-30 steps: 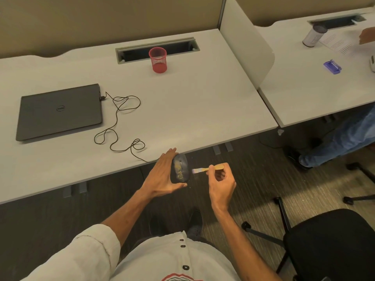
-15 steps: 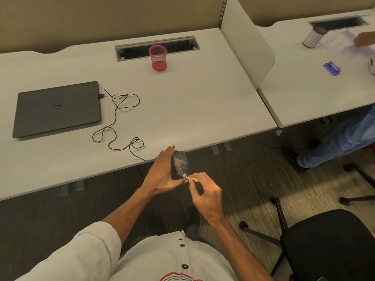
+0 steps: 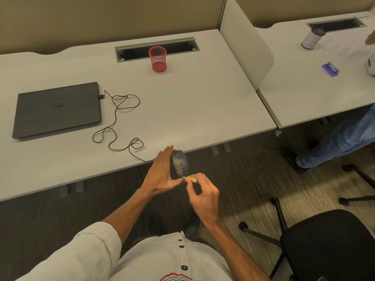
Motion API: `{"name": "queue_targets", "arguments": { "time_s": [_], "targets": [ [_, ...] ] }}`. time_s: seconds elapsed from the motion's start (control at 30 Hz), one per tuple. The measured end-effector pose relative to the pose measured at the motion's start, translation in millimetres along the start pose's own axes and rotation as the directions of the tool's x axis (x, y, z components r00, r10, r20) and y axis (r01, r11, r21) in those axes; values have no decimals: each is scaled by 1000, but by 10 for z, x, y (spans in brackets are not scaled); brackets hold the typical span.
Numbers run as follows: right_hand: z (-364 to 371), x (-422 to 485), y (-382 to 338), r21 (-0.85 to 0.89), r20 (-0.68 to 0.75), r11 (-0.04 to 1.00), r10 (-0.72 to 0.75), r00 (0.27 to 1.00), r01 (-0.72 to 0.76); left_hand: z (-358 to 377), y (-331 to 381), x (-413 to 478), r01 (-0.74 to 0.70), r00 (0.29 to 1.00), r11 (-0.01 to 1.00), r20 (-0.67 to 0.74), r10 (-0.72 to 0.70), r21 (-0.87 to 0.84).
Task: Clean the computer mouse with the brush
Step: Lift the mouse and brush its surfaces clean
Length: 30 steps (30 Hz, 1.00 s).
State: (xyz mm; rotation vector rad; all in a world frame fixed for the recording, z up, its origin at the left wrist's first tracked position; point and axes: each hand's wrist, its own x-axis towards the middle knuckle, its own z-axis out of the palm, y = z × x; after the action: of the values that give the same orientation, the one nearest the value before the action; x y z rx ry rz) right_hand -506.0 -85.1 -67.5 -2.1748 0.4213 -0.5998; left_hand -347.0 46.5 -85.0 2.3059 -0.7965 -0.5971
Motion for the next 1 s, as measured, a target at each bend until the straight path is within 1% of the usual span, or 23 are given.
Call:
{"name": "queue_targets", "arguments": {
  "time_s": [0.07, 0.17, 0.3, 0.37, 0.47, 0.53, 0.73, 0.93, 1.0],
  "targets": [
    [35, -23, -46, 41, 17, 999, -10, 1000, 9, -6, -12, -1, -5, 1000, 1000, 27, 5, -2],
    [11, 5, -46, 75, -11, 997, 19, 1000, -18, -1, -15, -18, -3, 1000, 1000, 19, 4, -4],
    [-58, 52, -2, 42, 22, 998, 41, 999, -42, 5, -17, -33, -13, 1000, 1000, 16, 12, 16],
    [-98, 67, 22, 9, -20, 997, 72, 997, -72, -6, -21, -34, -14, 1000, 1000, 25, 13, 16],
    [-167, 110, 84, 10, -131, 990, 142, 981, -142, -24, -28, -28, -18, 999, 1000, 28, 18, 20],
    [-180, 135, 100, 7, -159, 988, 156, 975, -157, -31, -33, -28, -17, 999, 1000, 32, 16, 25],
    [-63, 110, 42, 12, -102, 994, 108, 989, -107, -12, -41, -33, -23, 999, 1000, 34, 23, 18],
    [43, 38, -30, 50, 31, 999, 16, 999, -18, -44, -65, -9, -16, 998, 1000, 61, 15, 15],
    [56, 34, -35, 53, 32, 999, 1, 999, -2, -52, -71, 3, -24, 998, 999, 62, 23, 21]
  ]
}}
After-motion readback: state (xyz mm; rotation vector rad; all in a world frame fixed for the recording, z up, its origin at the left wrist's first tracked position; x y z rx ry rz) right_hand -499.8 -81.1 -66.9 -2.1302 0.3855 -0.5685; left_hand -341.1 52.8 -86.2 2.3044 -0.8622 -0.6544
